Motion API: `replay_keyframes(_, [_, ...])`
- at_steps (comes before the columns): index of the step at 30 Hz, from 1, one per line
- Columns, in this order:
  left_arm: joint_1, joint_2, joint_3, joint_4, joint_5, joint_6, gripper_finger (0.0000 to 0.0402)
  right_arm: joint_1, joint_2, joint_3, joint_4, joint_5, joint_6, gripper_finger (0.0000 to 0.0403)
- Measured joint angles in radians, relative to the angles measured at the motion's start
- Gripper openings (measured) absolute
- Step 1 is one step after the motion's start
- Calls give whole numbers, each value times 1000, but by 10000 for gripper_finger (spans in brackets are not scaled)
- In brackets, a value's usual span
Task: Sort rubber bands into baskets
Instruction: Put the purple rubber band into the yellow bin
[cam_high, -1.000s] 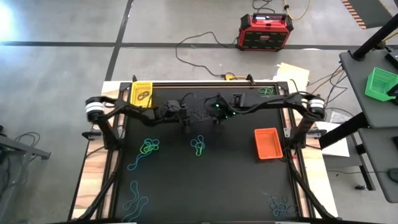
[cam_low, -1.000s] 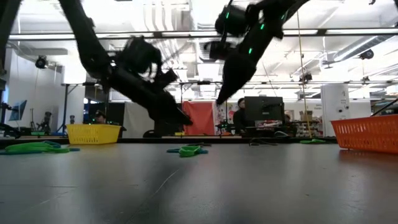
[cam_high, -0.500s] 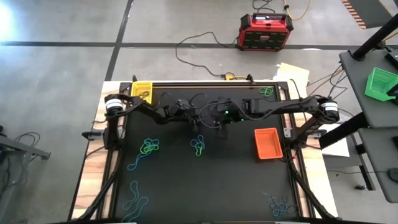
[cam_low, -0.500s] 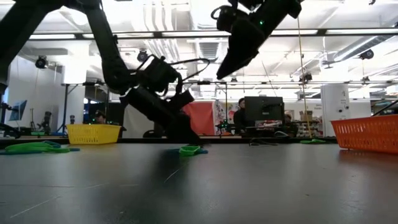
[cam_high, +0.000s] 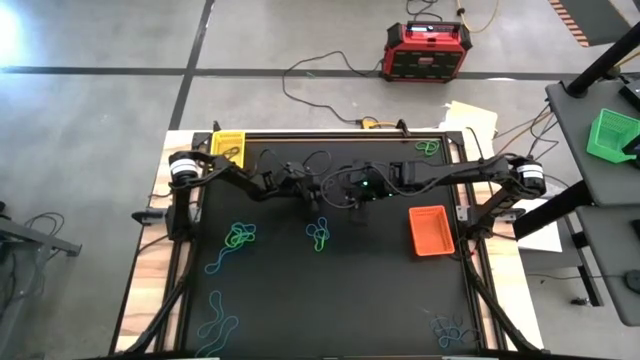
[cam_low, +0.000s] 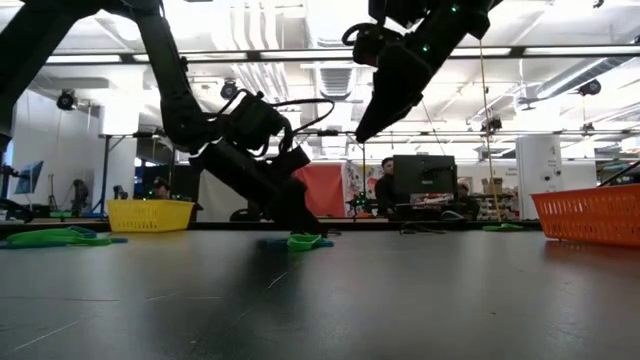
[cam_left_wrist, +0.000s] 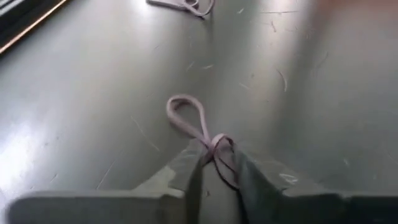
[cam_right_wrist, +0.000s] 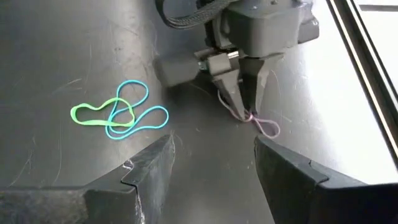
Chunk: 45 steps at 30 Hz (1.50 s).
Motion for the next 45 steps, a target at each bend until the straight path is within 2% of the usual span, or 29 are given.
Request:
replay_keyframes(2, [1, 0, -1, -5, -1, -14, 28, 0, 0, 0, 10, 0, -4, 215])
replay_keyframes(4, [1, 1, -1, -5, -5, -31, 9, 0, 0, 0, 28, 0, -5, 215])
replay_keyframes(11, [-3, -73, -12, -67, -10, -60, 1, 0, 0, 1, 26, 0, -4, 215])
replay_keyframes(14, [-6, -149, -31, -114, -11, -53, 0, 0, 0, 1, 17, -1, -4, 215])
replay_keyframes(23, [-4, -445, -175, -101, -18, -45, 0, 0, 1, -4, 18, -2, -4, 215])
replay_keyframes(29, [11, -664, -253, -195, -140, -32, 0, 0, 1, -11, 18, -1, -12, 215])
replay_keyframes(38, [102, -905, -277, -509, -482, 15, 0, 0, 1, -21, 20, -2, -22, 215])
replay_keyframes(41, [157, -949, -284, -568, -539, -5, 0, 0, 1, -23, 20, -2, -22, 215])
replay_keyframes(45, [241, -982, -284, -606, -565, -40, 0, 0, 1, -26, 22, -2, -24, 215])
